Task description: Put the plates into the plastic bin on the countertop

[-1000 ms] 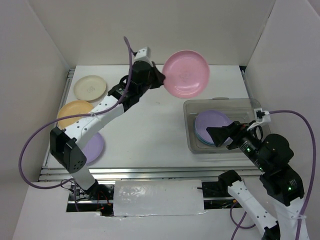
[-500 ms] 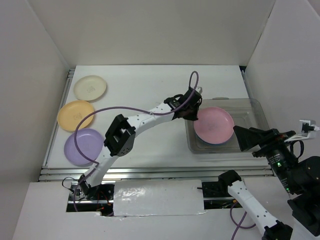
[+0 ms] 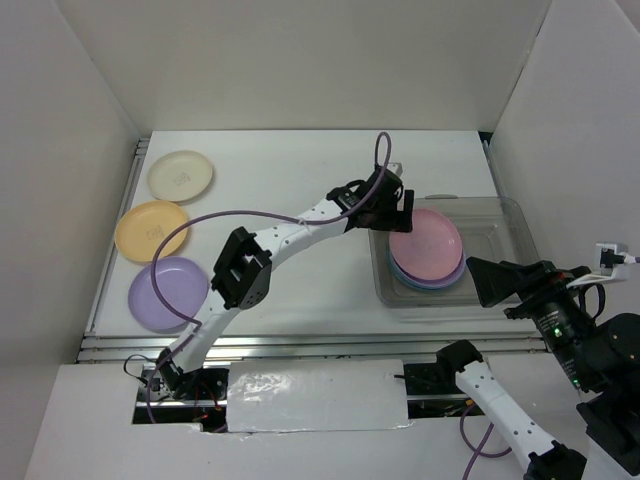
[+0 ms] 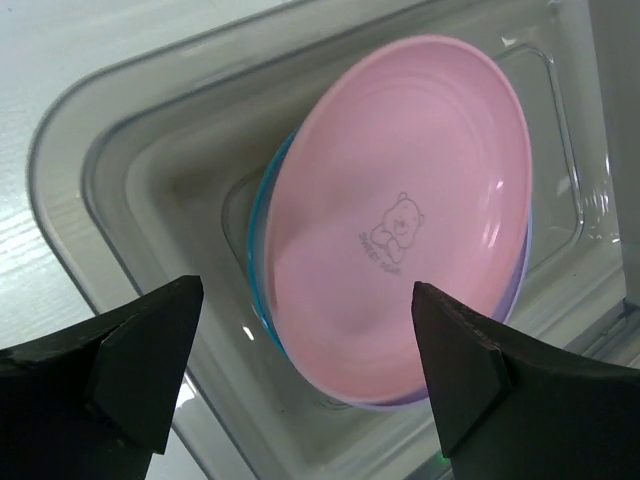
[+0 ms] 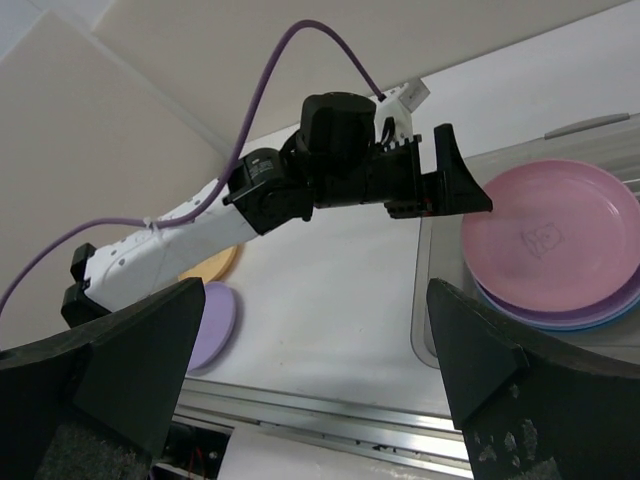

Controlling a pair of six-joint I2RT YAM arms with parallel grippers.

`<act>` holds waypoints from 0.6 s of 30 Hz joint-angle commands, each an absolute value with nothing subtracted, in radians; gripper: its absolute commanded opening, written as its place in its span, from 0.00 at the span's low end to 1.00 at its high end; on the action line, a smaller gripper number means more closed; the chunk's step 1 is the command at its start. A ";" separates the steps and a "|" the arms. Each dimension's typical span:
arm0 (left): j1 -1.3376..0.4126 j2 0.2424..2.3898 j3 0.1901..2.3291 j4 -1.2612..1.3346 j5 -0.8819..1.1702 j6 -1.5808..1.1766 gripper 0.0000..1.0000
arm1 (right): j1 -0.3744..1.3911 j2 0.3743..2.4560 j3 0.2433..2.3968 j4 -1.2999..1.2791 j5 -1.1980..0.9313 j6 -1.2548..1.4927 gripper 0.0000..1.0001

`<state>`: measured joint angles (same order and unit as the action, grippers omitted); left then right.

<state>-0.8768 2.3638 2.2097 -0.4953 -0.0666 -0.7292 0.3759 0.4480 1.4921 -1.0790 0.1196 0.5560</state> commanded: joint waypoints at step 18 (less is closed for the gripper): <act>-0.450 1.041 1.119 -0.625 -0.546 -1.098 0.99 | 0.388 0.575 1.033 -0.562 -0.431 0.618 1.00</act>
<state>-0.5091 1.1301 1.2301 -0.4923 -0.4797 -1.0061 0.3775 0.4778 1.1255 -0.7818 -0.2104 0.5648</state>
